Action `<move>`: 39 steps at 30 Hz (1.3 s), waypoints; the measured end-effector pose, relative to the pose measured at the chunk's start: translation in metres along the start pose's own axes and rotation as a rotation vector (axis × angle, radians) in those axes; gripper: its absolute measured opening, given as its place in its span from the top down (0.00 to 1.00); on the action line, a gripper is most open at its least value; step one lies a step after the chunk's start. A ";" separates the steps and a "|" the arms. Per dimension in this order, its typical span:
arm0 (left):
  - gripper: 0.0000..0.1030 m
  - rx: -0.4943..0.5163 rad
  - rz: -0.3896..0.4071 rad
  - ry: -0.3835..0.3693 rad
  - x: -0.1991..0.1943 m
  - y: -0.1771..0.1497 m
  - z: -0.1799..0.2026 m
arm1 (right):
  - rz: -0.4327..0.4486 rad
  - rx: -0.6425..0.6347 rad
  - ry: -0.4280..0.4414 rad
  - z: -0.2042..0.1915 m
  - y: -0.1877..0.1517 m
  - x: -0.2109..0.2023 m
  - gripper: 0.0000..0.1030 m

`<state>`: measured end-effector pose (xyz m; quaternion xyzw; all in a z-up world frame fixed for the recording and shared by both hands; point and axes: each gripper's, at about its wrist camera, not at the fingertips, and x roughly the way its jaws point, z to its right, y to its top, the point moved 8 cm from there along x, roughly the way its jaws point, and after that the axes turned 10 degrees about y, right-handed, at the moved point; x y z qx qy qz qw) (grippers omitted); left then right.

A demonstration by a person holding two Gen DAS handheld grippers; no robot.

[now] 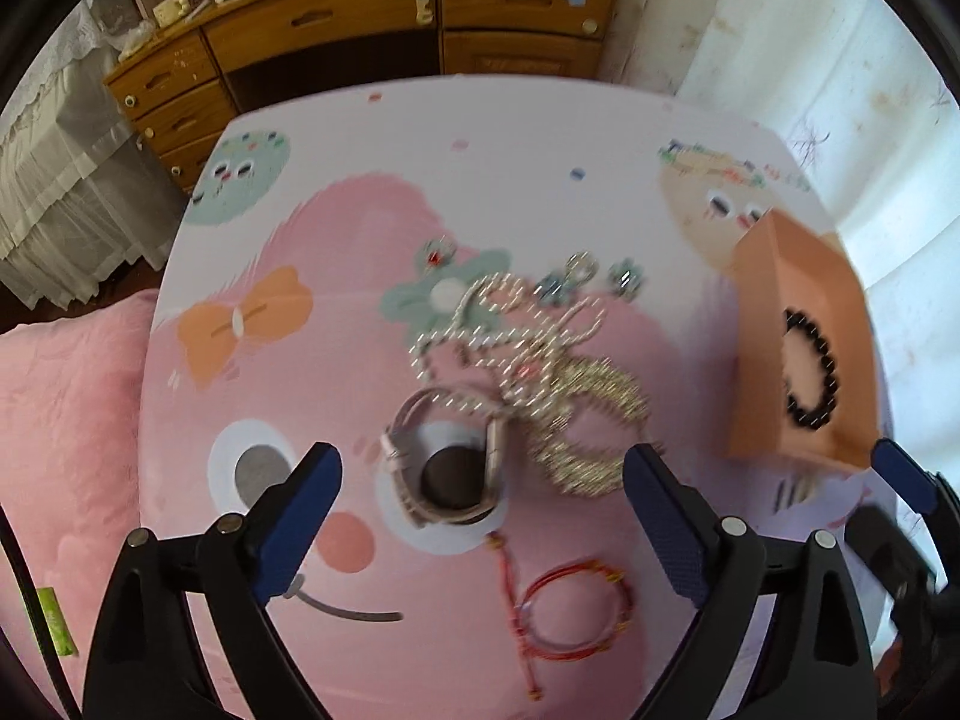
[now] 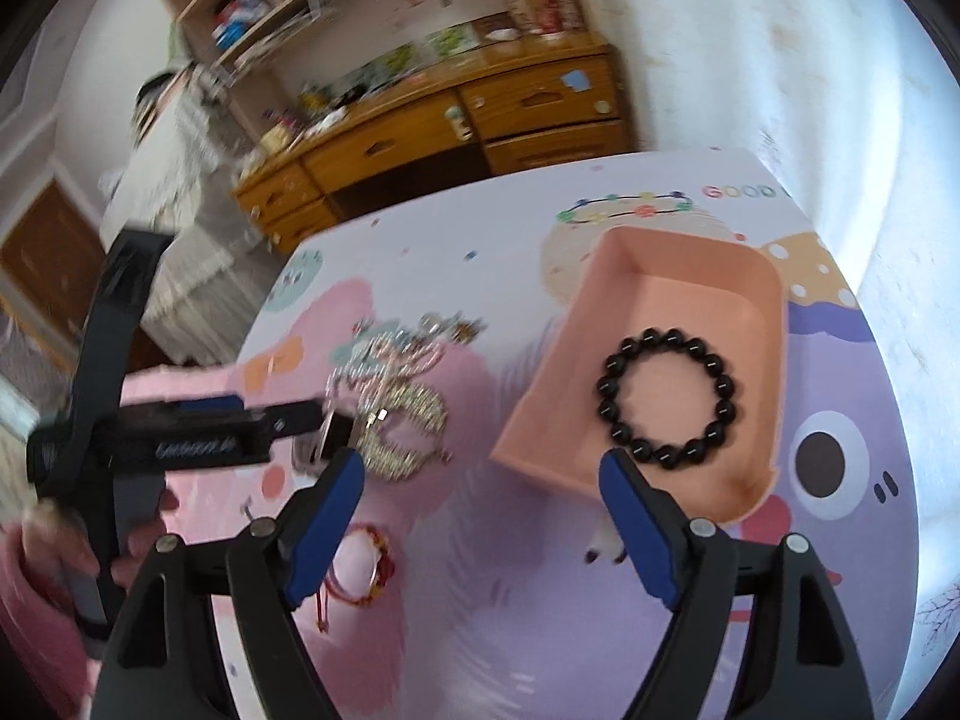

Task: Organize jewelry
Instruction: 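Carry the black bead bracelet into the peach box and open the right tool, then grasp the white-strap watch with the left tool while the right tool grasps the red bracelets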

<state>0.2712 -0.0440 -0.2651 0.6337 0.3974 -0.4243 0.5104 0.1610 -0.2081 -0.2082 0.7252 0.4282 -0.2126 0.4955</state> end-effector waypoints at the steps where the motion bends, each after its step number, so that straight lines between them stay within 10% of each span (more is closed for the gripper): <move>1: 0.09 0.005 -0.011 -0.003 0.005 -0.003 -0.002 | -0.007 -0.019 -0.006 -0.005 -0.004 0.002 0.21; 17: 0.09 0.114 -0.037 -0.024 0.058 -0.018 -0.011 | -0.188 -0.247 -0.203 -0.063 -0.090 0.070 0.22; 21: 0.10 0.136 -0.031 -0.041 0.064 -0.018 -0.008 | -0.187 -0.181 -0.198 -0.066 -0.097 0.078 0.38; 31: 0.47 0.193 0.048 -0.057 0.054 -0.015 -0.007 | -0.163 -0.065 -0.229 -0.065 -0.089 0.084 0.83; 39: 0.66 0.154 0.023 -0.128 0.049 -0.016 -0.015 | -0.151 0.014 -0.202 -0.062 -0.084 0.081 0.88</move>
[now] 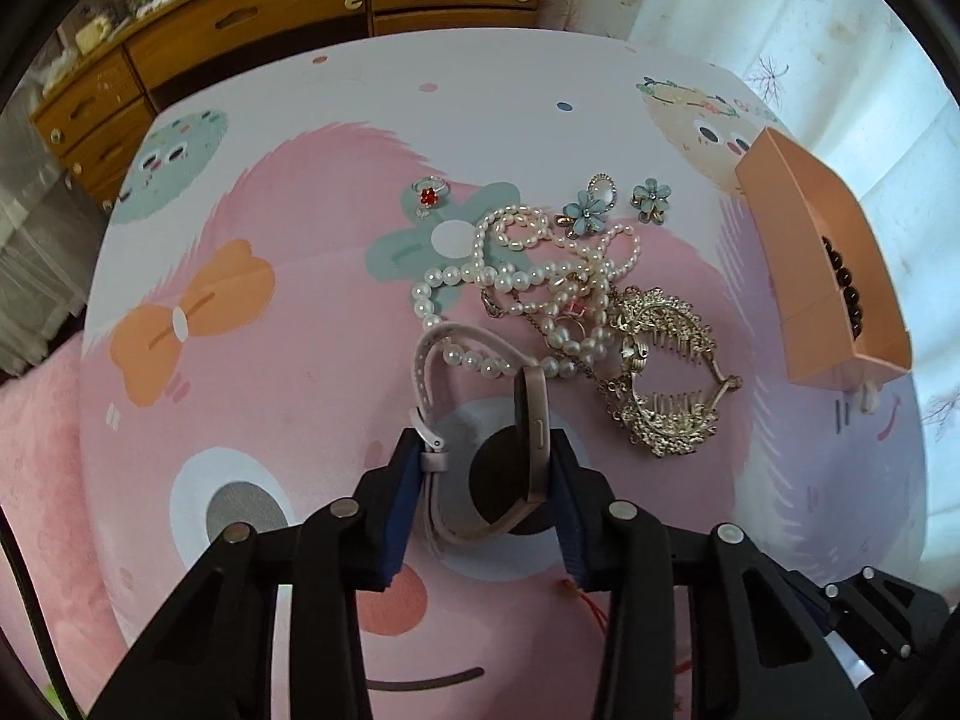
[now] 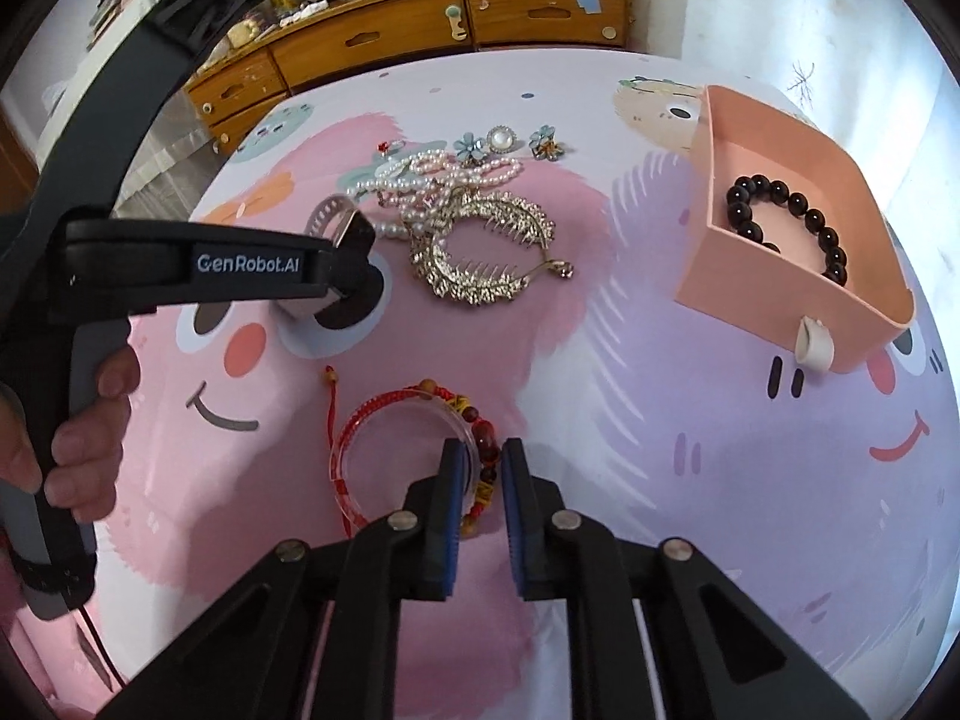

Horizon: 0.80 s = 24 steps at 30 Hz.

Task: Organize jewelry
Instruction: 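Grasp the white-strap watch with the left tool while the right tool grasps the red bracelets, then lower the watch into the peach box with the left tool while the right tool drops the red bracelets in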

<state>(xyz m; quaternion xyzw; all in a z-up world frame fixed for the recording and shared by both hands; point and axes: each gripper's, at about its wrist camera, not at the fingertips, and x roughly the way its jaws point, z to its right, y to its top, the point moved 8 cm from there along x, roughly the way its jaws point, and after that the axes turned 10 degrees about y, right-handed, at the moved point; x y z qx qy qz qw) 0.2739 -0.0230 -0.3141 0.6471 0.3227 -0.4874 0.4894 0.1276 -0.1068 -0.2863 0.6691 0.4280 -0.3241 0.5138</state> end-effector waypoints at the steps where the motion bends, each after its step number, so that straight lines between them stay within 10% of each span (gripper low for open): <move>1: 0.66 -0.005 0.000 -0.002 -0.001 0.000 -0.001 | 0.002 0.000 0.002 -0.001 0.001 -0.001 0.88; 24: 0.70 -0.037 0.143 -0.049 -0.082 0.021 0.021 | 0.175 -0.037 0.021 0.025 0.072 -0.082 0.88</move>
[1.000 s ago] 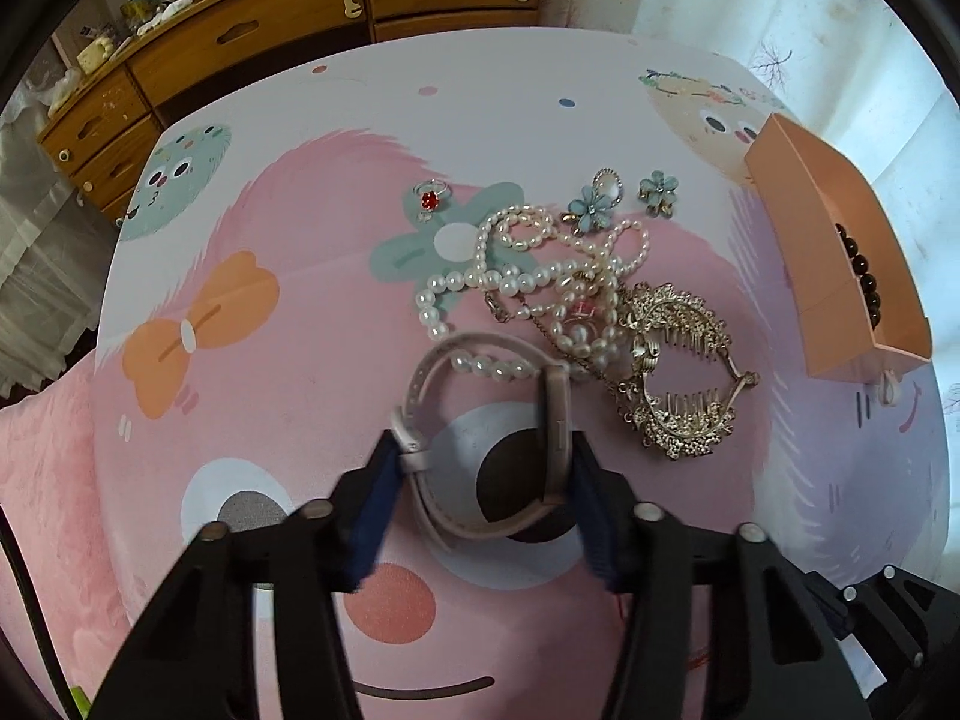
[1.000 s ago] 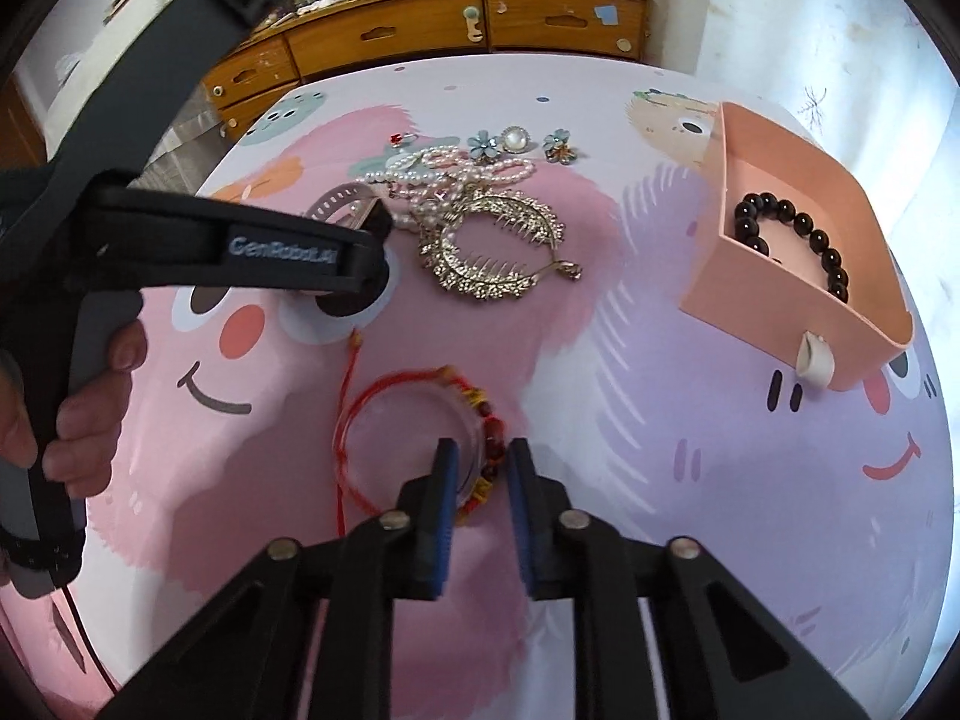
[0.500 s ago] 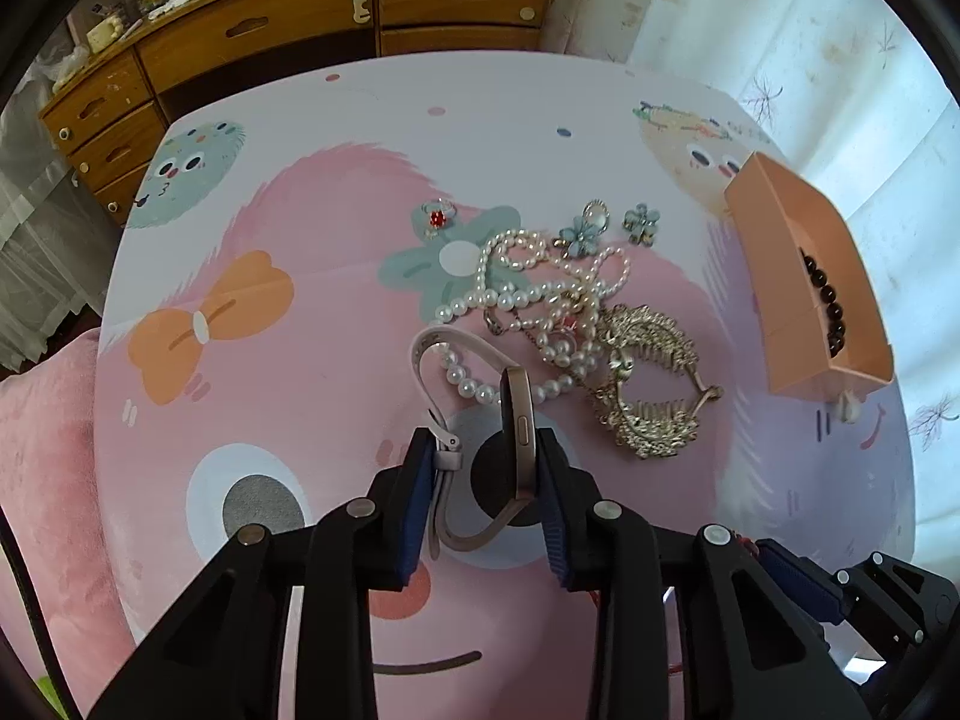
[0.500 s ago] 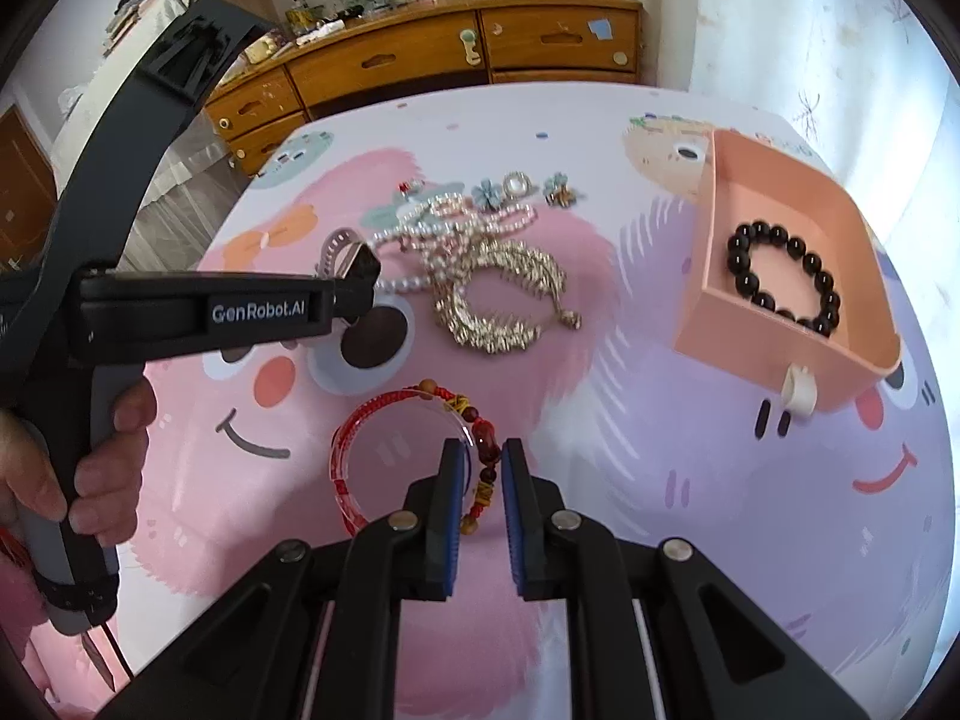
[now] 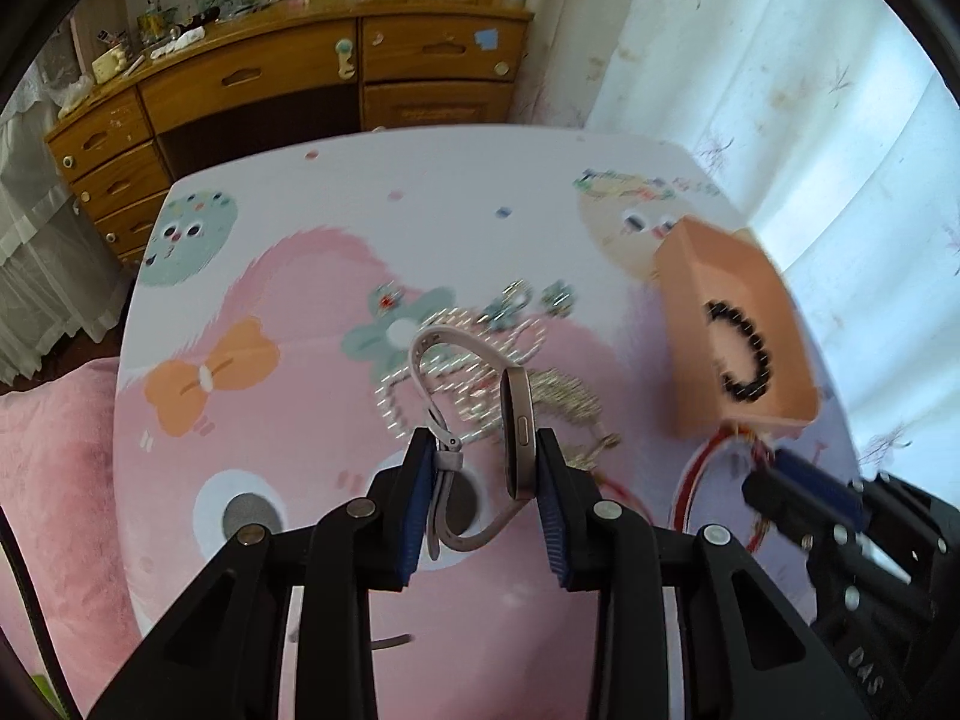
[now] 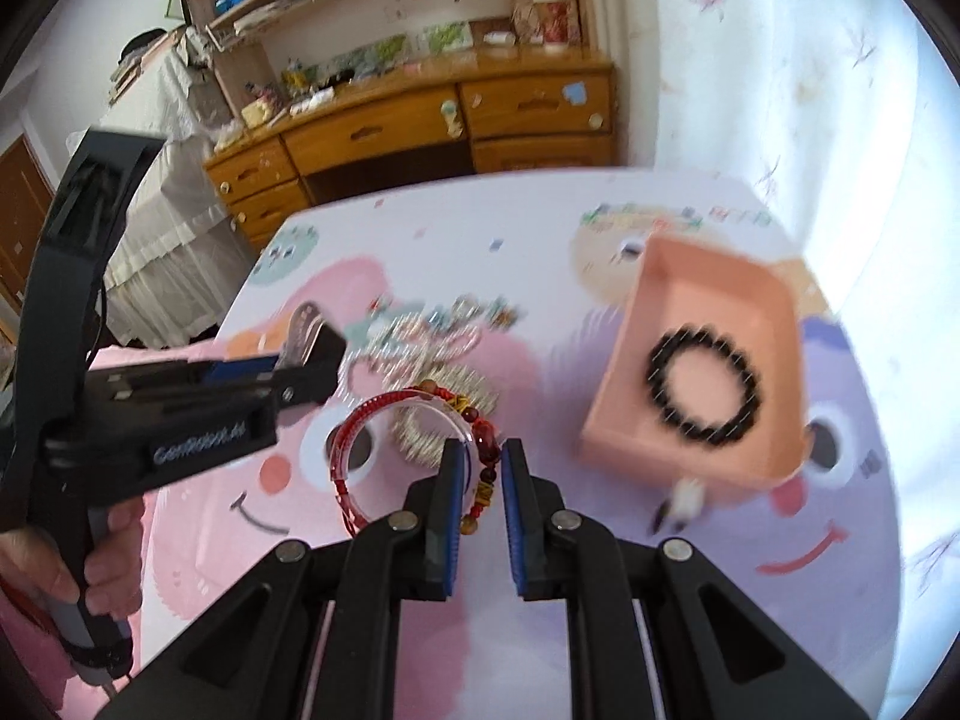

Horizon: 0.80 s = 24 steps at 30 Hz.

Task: Organize jewelry
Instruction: 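Lower the watch into the peach box with the left tool while the right tool drops the red bracelets in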

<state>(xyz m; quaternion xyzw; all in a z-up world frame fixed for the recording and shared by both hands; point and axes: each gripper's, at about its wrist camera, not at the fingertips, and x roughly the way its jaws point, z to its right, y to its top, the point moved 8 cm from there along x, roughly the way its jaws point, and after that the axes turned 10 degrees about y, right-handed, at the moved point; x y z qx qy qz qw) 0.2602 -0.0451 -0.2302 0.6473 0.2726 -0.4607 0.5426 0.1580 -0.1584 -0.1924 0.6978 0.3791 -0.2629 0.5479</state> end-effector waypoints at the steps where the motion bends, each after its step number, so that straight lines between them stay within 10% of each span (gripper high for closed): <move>1: 0.70 -0.003 0.006 -0.008 -0.003 0.003 0.004 | 0.008 -0.003 -0.006 0.004 0.005 -0.004 0.88; 24: 0.68 0.039 0.090 -0.107 -0.021 0.048 0.154 | 0.172 0.050 -0.052 0.146 0.087 -0.060 0.88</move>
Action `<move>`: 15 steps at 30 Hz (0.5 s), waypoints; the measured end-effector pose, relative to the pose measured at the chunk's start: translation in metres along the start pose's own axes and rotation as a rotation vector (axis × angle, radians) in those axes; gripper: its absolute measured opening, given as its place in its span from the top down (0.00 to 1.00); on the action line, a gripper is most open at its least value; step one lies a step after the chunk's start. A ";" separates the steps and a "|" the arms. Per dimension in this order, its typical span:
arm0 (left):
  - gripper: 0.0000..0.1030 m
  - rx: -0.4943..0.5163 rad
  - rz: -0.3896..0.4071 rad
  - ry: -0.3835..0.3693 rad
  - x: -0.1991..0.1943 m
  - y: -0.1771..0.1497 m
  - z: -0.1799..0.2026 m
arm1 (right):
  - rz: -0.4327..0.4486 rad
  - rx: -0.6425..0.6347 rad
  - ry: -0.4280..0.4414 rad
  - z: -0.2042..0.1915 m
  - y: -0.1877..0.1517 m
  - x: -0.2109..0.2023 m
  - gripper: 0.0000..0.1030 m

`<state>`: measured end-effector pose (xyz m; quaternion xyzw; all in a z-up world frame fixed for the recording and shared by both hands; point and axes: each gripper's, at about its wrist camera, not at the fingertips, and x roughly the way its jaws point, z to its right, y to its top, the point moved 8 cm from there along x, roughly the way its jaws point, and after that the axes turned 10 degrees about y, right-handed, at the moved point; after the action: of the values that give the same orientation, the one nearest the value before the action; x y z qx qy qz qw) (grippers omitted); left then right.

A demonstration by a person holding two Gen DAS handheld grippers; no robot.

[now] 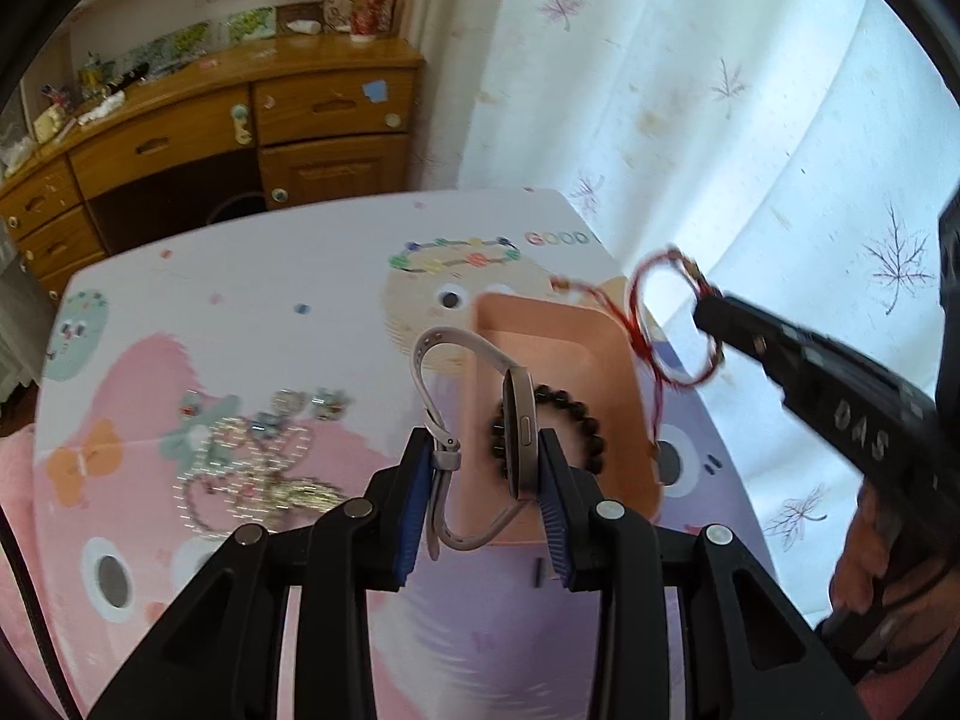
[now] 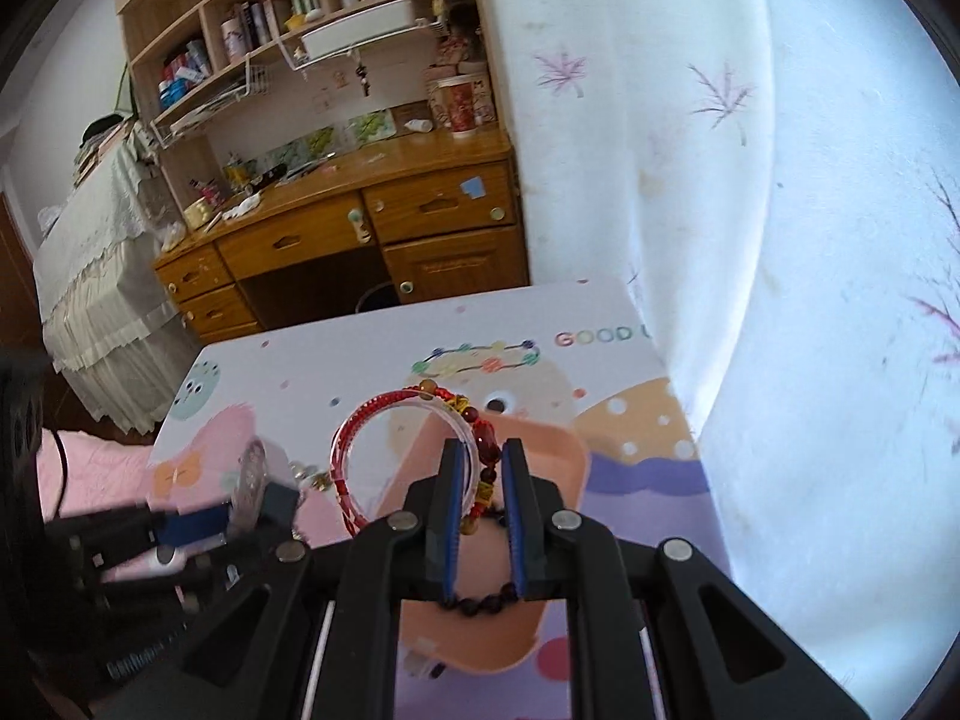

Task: Organize jewelry
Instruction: 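Lower the watch into the peach box with the left tool while the right tool drops the red bracelets in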

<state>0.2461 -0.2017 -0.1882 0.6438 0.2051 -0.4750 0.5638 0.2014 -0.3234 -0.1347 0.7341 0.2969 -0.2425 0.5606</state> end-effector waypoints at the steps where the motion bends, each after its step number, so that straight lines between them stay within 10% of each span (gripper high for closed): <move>1: 0.68 0.002 -0.007 -0.007 0.004 -0.001 0.007 | 0.000 0.014 0.007 0.007 0.003 0.002 0.88; 11: 0.64 0.030 -0.073 -0.033 0.036 -0.011 0.052 | -0.058 0.079 0.072 0.033 0.005 0.026 0.88; 15: 0.39 0.028 -0.107 0.003 0.047 -0.016 0.055 | -0.113 0.069 0.100 0.034 0.000 0.039 0.79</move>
<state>0.2343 -0.2604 -0.2315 0.6405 0.2334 -0.5062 0.5283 0.2283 -0.3501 -0.1700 0.7462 0.3568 -0.2467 0.5049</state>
